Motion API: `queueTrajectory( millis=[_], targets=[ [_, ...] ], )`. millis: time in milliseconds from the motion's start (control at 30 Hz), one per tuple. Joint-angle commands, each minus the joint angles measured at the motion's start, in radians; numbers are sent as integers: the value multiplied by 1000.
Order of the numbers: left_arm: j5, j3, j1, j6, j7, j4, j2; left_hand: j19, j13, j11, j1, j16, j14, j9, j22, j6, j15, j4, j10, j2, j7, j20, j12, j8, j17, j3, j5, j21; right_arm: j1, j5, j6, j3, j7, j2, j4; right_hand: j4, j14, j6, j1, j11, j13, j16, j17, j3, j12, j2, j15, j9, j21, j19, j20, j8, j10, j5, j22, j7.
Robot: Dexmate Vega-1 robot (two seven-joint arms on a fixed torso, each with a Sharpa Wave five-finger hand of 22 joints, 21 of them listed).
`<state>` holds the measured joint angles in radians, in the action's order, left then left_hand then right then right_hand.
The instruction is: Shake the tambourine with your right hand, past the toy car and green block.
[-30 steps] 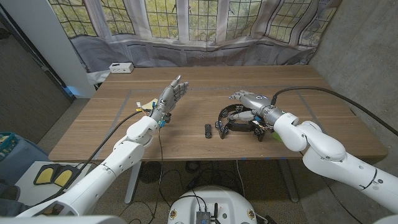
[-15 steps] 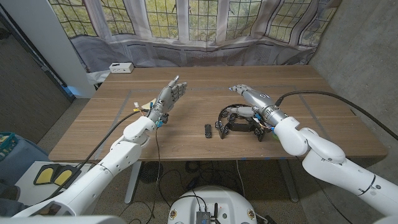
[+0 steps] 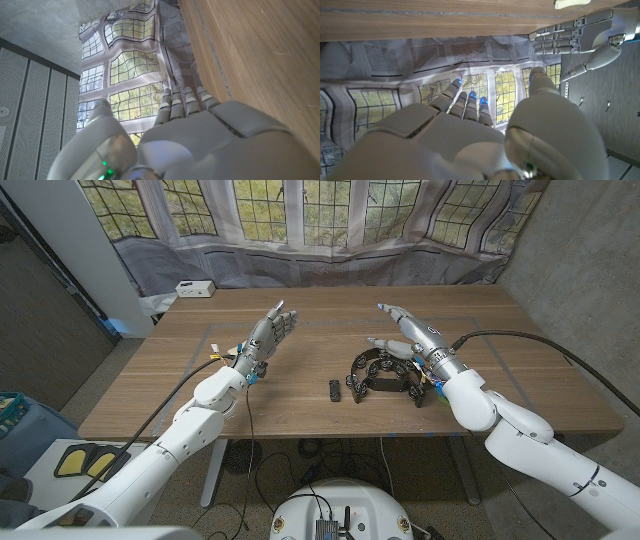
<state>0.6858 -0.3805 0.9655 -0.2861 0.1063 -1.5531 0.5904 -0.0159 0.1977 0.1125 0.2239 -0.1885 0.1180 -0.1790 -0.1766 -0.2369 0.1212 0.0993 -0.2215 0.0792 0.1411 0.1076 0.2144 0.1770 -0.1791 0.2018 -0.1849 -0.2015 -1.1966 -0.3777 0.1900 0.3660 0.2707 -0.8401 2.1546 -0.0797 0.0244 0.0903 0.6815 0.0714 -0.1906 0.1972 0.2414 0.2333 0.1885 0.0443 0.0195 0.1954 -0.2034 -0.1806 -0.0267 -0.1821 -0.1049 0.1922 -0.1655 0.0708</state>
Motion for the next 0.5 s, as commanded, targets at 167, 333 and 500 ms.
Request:
queueTrajectory(
  millis=[167,333,500],
  targets=[
    [-2,1,5,1,31,-38,29,0,2,2,6,0,3,-1,-3,-3,-7,5,0,4,4,-4,-1,4,-1,3,2,-2,-16,351,-261,-79,18,67,-129,10,11,34,-24,4,-2,9,-1,2,9,2,4,-1,-1,-21,-9,-17,-13,-2,-4,2],
    [6,9,4,-13,58,-46,41,0,2,0,6,-1,5,-1,-3,-4,-9,6,-4,4,4,-5,0,6,-1,3,2,-1,-20,423,-324,-90,34,105,-164,15,11,23,-34,11,-2,10,-1,2,9,8,7,-1,0,-25,-13,-13,-13,-3,-4,5],
    [13,13,2,-21,75,-37,45,0,2,1,6,-1,6,-1,-3,-5,-9,6,-4,4,2,-5,0,7,-1,3,2,-1,-9,492,-374,-92,34,144,-210,17,11,19,-42,14,-2,11,-1,0,9,9,9,-1,1,-25,-13,-11,-15,-4,-3,4]
  ],
)
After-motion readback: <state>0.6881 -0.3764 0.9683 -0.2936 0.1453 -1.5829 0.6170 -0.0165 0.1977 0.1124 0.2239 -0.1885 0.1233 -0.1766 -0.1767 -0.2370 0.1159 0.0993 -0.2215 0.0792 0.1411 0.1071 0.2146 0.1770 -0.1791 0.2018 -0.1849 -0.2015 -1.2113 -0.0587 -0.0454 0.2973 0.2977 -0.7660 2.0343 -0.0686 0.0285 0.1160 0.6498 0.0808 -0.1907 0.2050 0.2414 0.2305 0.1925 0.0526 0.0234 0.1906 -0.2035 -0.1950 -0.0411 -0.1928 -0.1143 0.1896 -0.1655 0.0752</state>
